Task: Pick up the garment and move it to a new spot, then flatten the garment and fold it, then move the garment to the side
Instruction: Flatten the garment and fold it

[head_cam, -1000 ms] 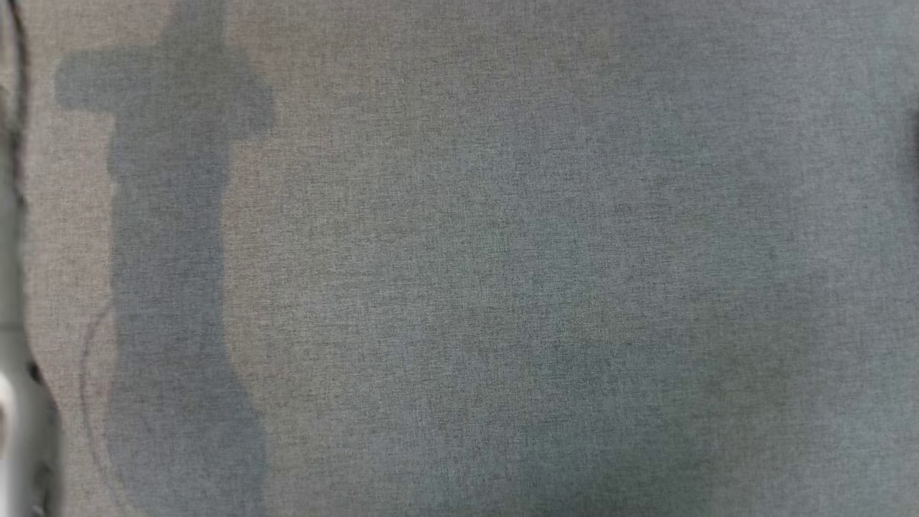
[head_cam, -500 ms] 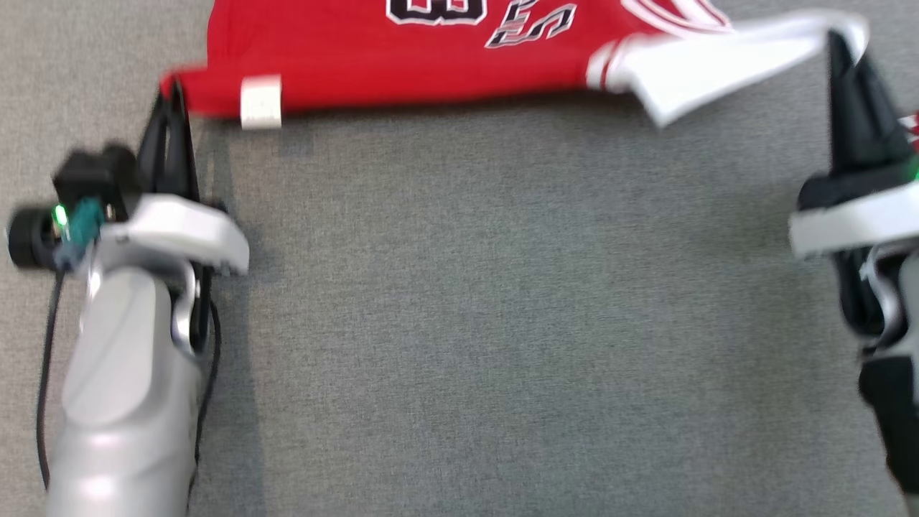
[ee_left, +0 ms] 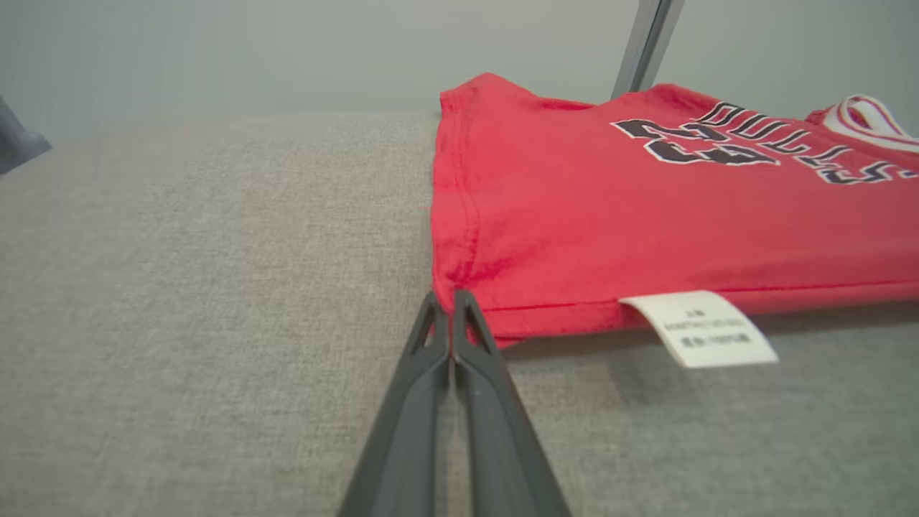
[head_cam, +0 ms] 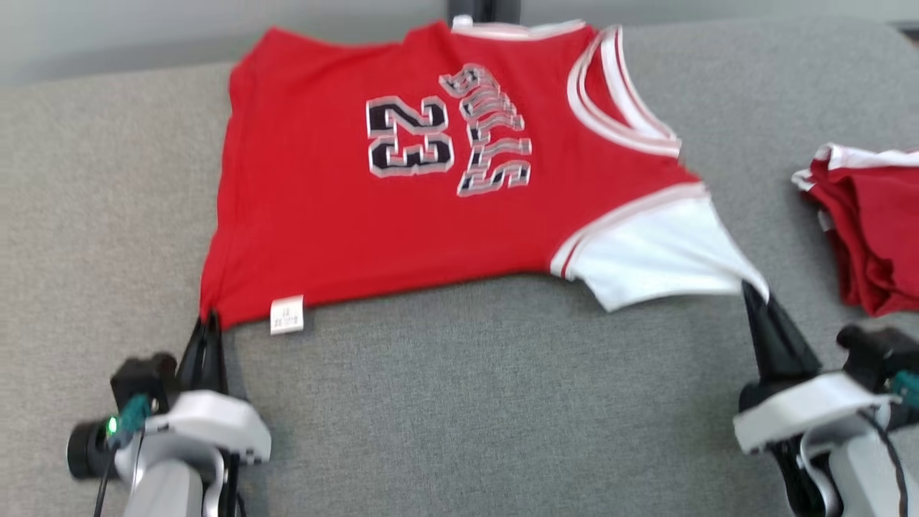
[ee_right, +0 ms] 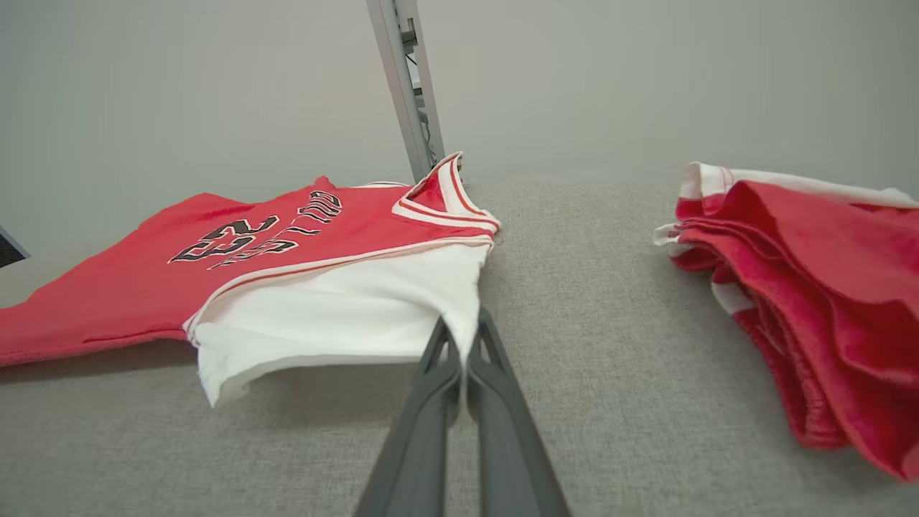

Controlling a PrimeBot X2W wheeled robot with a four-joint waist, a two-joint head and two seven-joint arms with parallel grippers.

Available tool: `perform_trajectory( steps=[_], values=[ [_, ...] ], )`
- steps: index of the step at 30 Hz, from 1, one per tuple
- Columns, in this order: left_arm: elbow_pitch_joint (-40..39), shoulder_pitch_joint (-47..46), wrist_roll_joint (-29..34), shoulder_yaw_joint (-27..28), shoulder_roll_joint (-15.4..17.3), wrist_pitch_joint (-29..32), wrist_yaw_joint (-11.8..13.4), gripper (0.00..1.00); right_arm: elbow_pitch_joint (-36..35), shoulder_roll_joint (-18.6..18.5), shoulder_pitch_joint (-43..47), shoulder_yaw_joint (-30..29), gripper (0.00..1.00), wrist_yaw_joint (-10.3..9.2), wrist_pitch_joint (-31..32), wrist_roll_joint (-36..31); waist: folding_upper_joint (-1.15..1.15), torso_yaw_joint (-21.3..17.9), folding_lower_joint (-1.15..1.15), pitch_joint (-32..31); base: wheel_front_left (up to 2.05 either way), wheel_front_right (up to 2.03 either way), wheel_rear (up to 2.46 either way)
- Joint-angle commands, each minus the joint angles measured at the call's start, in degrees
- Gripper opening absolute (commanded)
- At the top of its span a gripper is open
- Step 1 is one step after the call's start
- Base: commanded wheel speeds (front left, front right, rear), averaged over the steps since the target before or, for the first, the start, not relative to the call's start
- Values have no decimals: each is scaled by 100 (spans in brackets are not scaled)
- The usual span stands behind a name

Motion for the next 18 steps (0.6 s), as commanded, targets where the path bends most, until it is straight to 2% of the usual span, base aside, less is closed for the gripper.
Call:
perform_trajectory(
  steps=[1, 8, 18],
  values=[
    [-8, 253, -73, 75, 35, -5, 24, 0, 90, -22, 195, -49, 0, -4, -27, 18, 0, 1, 0, -394, 0, 0, 0],
    [-21, 1036, -198, 54, 28, -4, -72, 0, 304, 39, 861, -2, 0, -4, -28, 4, 0, 61, 0, -936, 0, 0, 0],
    [-111, 2044, -281, -25, 26, -5, -29, 0, 400, 39, 1957, 339, 0, -4, -28, 4, 0, 19, 0, -1569, 0, 0, 0]
  ],
)
